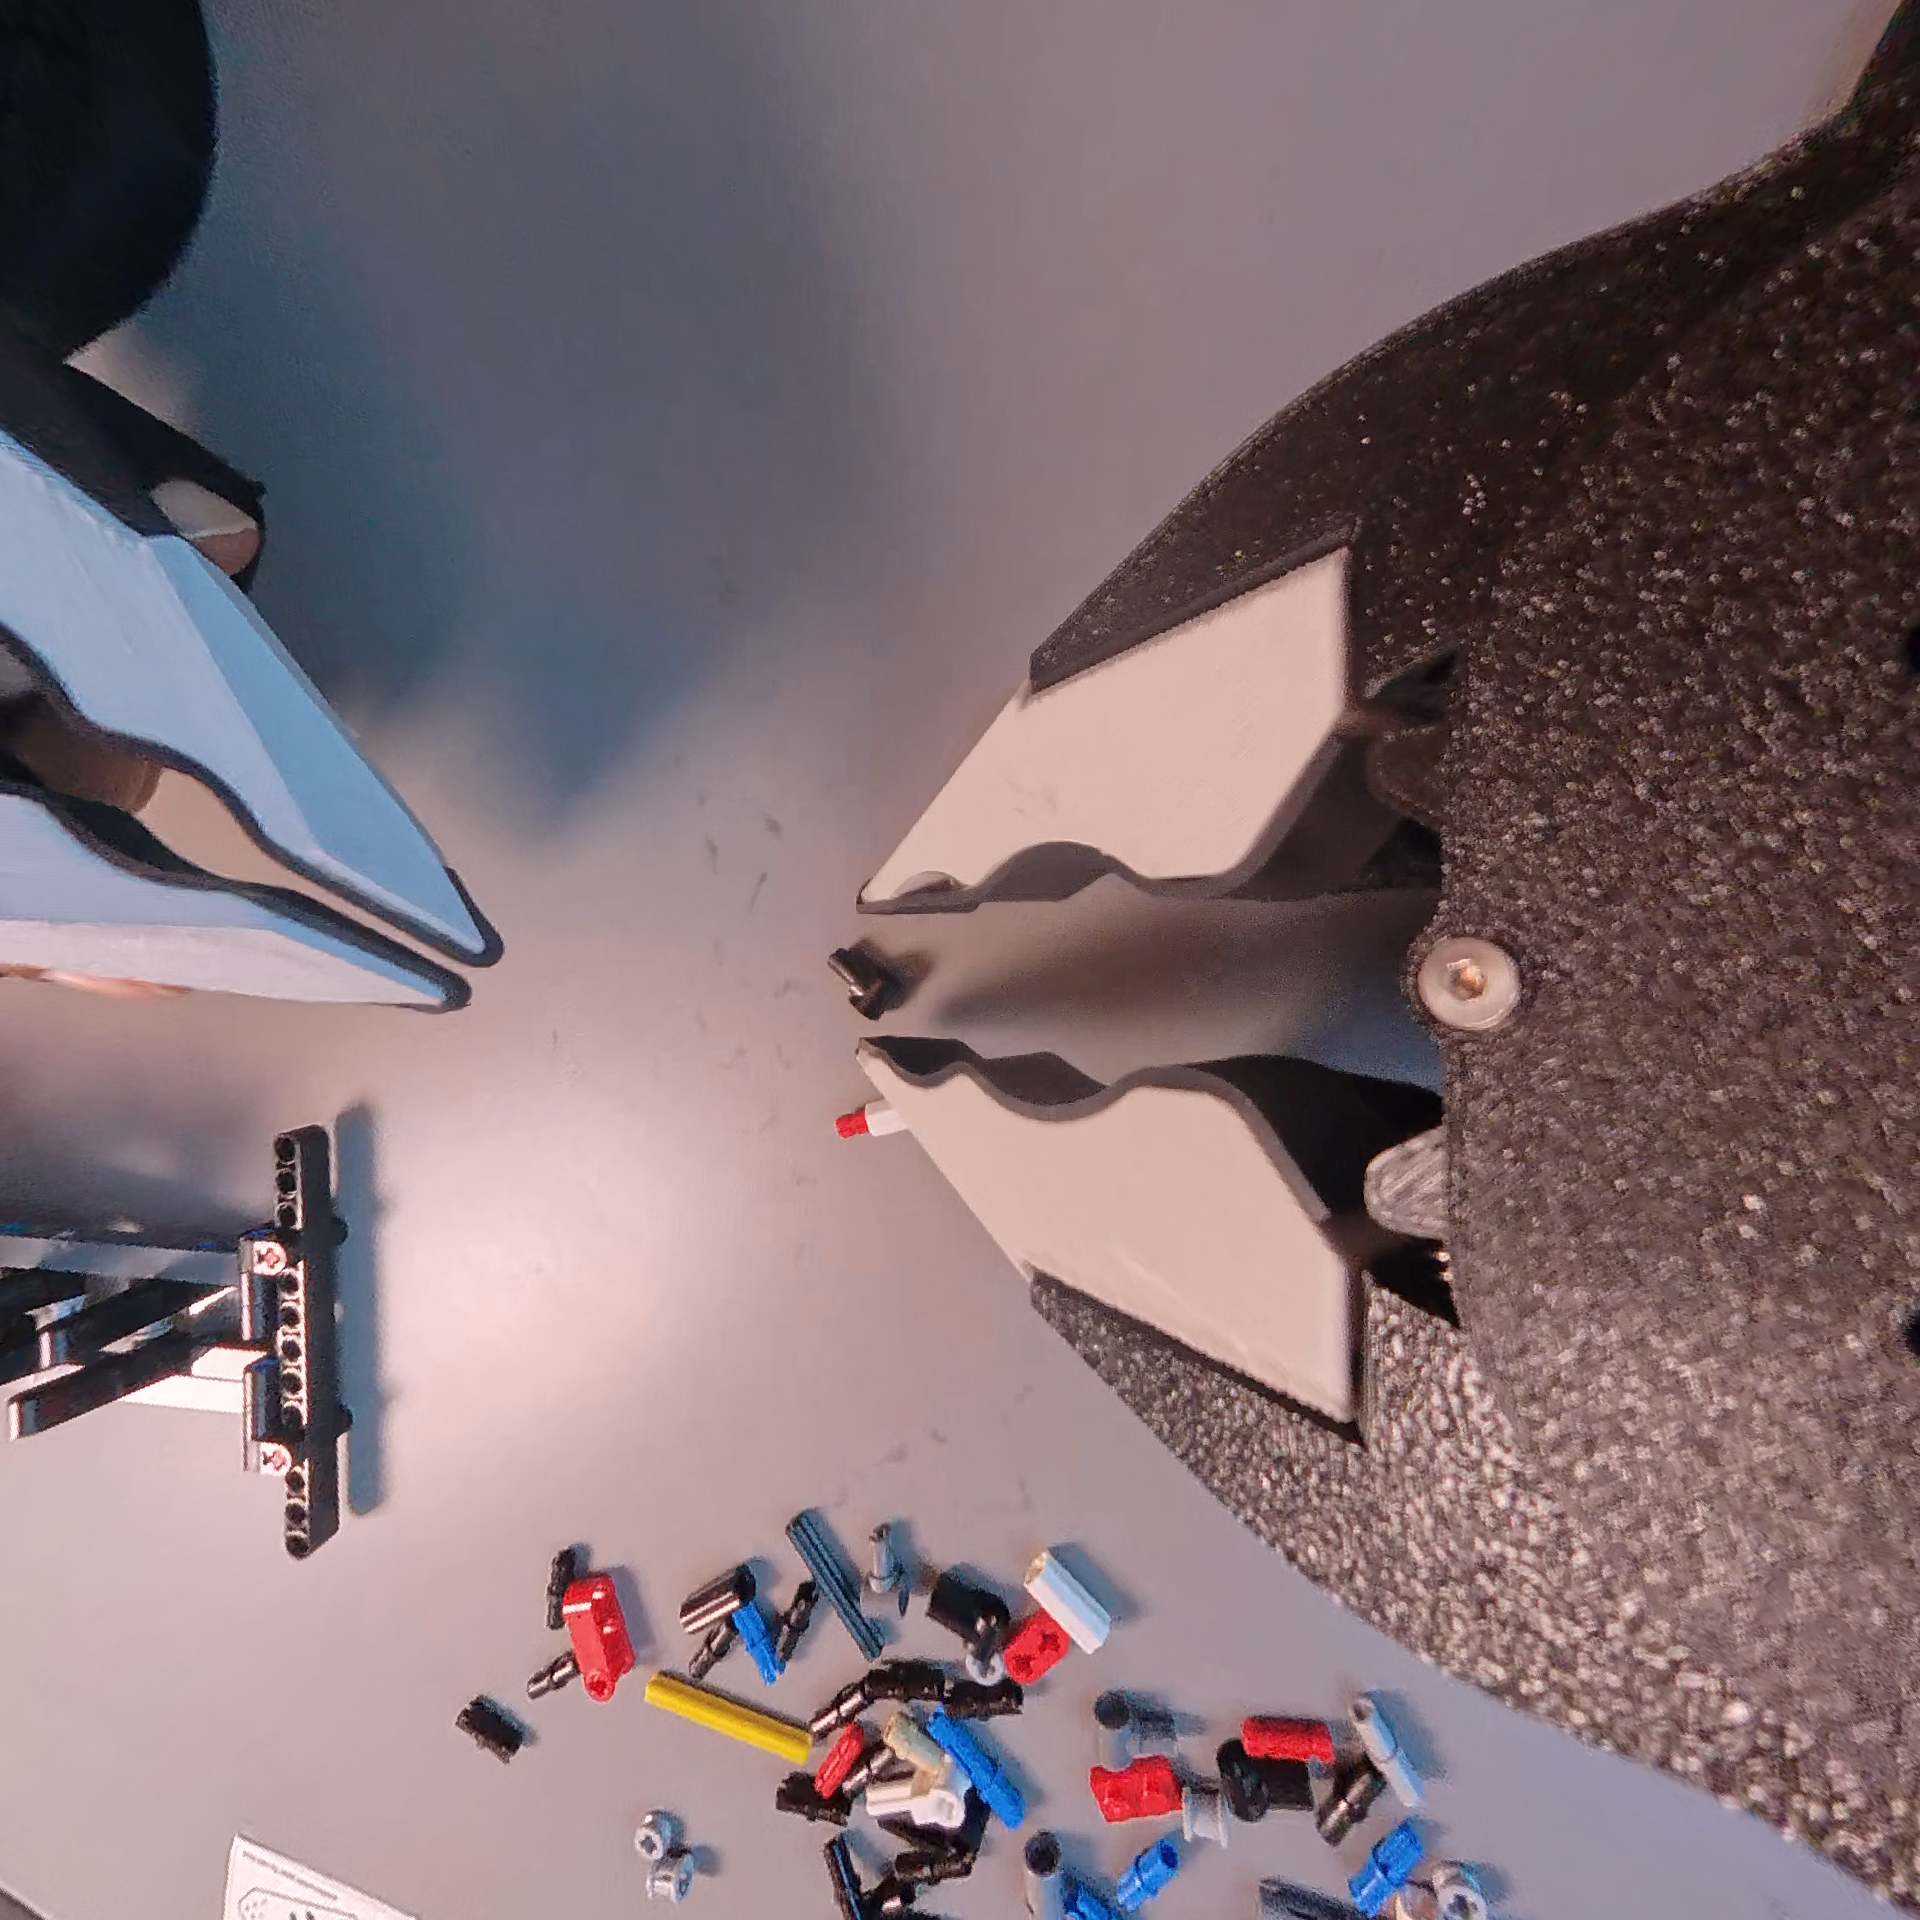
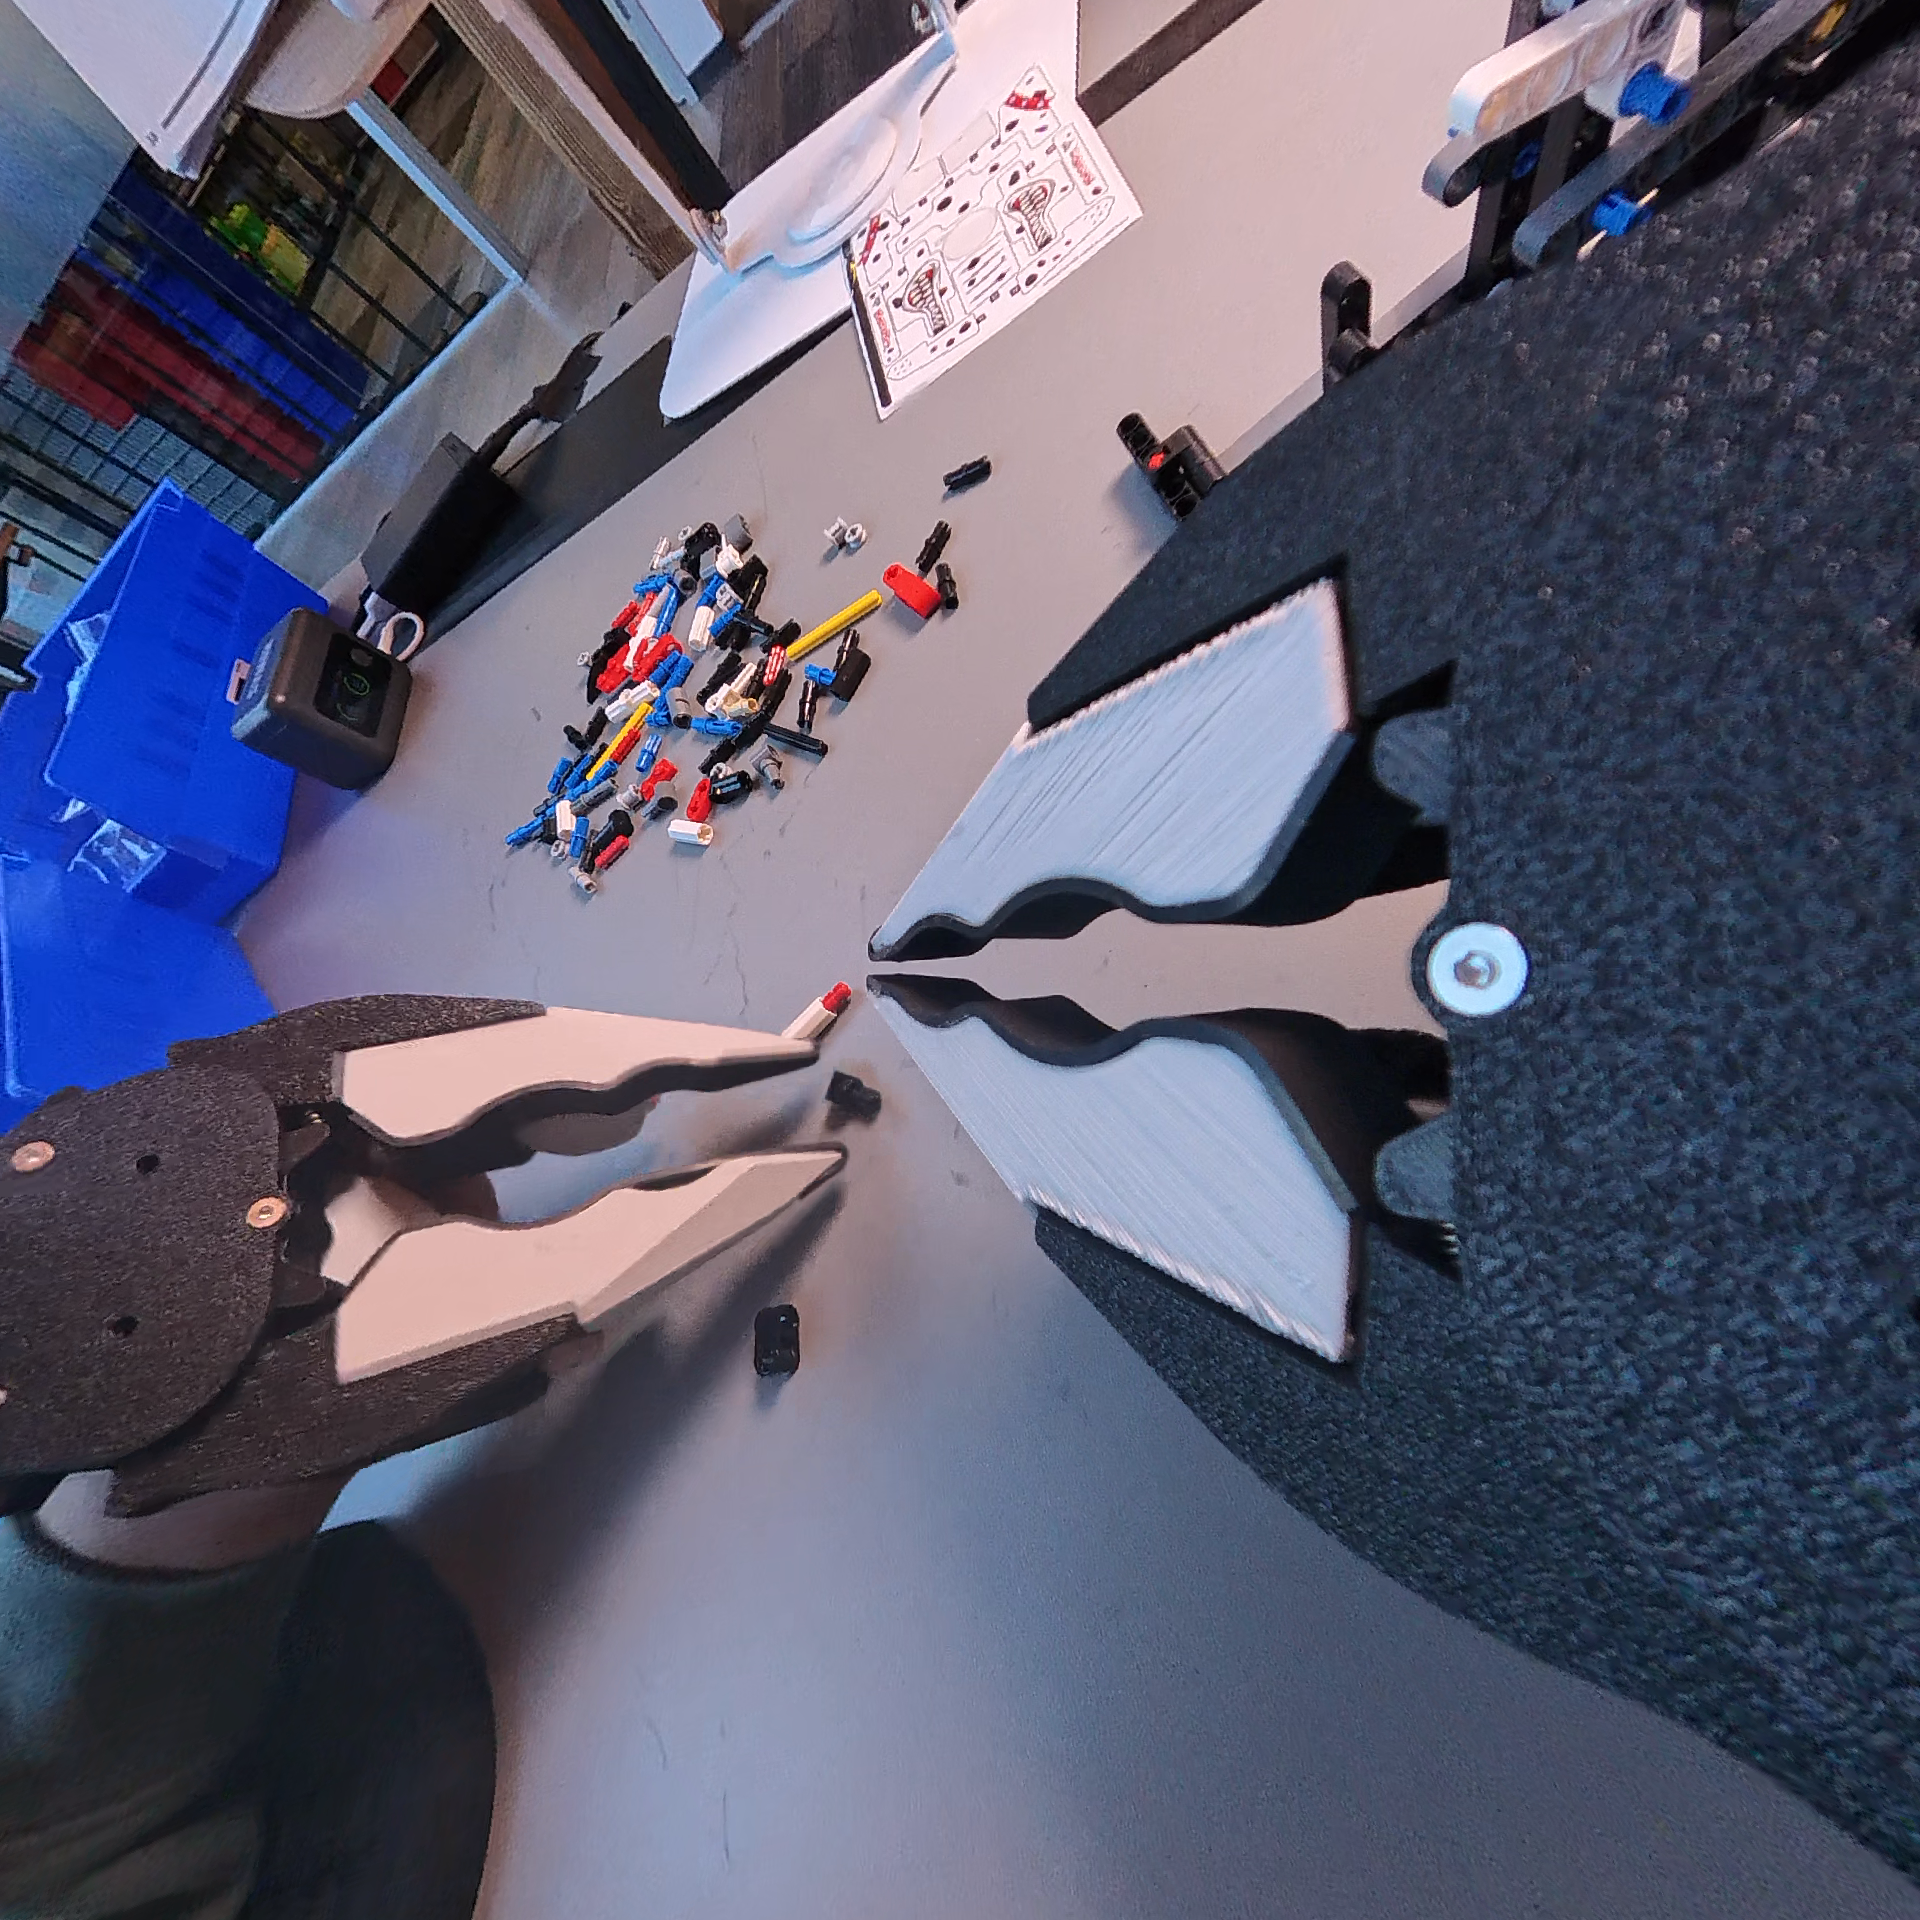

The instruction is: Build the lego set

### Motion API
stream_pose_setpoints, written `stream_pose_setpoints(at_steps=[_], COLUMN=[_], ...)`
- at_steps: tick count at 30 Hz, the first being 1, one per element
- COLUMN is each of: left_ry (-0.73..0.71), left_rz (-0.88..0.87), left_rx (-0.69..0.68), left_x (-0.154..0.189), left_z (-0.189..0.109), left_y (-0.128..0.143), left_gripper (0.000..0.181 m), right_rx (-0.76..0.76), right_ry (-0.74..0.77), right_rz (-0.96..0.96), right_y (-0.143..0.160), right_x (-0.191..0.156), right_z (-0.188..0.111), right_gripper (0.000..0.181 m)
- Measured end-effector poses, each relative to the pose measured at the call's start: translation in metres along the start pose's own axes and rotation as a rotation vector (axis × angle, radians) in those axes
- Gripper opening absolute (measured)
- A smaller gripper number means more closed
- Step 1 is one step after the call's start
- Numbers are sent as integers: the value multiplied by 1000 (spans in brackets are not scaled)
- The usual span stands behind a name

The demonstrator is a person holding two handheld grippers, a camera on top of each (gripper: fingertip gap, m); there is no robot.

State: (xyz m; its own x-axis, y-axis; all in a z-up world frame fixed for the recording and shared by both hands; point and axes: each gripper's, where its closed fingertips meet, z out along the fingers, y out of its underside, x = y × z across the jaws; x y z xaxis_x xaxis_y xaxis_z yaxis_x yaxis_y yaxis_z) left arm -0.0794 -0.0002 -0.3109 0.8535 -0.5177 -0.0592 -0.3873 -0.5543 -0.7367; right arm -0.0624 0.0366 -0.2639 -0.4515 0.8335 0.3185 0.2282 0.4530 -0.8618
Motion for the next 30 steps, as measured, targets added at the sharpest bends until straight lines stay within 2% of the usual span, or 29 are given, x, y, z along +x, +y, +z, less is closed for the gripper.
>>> stream_pose_setpoints(at_steps=[3, 6, 9, 12, 15, 17, 19, 21, 23, 25, 27, 30], left_ry=[86, 271, 310, 318, 274, 254, 245, 226, 158, 47, -38, -134], left_rz=[-61, -65, -30, 5, 66, 80, 73, 45, 46, 94, 147, 228], left_rx=[82, 101, 22, -16, -55, -58, -3, 125, 263, 364, 422, 457], left_x=[4, 29, 39, 46, 47, 45, 43, 36, 25, 16, 13, 13], left_z=[-23, -42, -40, -32, -21, -20, -21, -28, -39, -48, -55, -61], left_y=[-5, 2, 17, 19, 22, 21, 13, -8, -33, -53, -67, -80], left_gripper=[26, 25, 27, 27, 16, 16, 15, 15, 15, 15, 15, 15], right_rx=[0, -2, -3, 0, 0, 6, 43, 116, 174, 236, 260, 292], right_ry=[0, -4, -5, -5, -8, -15, -44, -90, -155, -239, -274, -306], right_rz=[0, 0, -1, -1, -4, -11, -10, 17, 155, 380, 531, 677], right_y=[0, 0, 1, 0, 0, -1, -7, -23, -40, -57, -64, -67], right_x=[0, -1, -1, -1, -1, -3, -9, -18, -25, -29, -27, -22], right_z=[0, 0, 0, 0, 0, 0, -2, -6, -10, -12, -11, -10], right_gripper=[2, 2, 2, 2, 2, 2, 3, 6, 8, 17, 26, 28])
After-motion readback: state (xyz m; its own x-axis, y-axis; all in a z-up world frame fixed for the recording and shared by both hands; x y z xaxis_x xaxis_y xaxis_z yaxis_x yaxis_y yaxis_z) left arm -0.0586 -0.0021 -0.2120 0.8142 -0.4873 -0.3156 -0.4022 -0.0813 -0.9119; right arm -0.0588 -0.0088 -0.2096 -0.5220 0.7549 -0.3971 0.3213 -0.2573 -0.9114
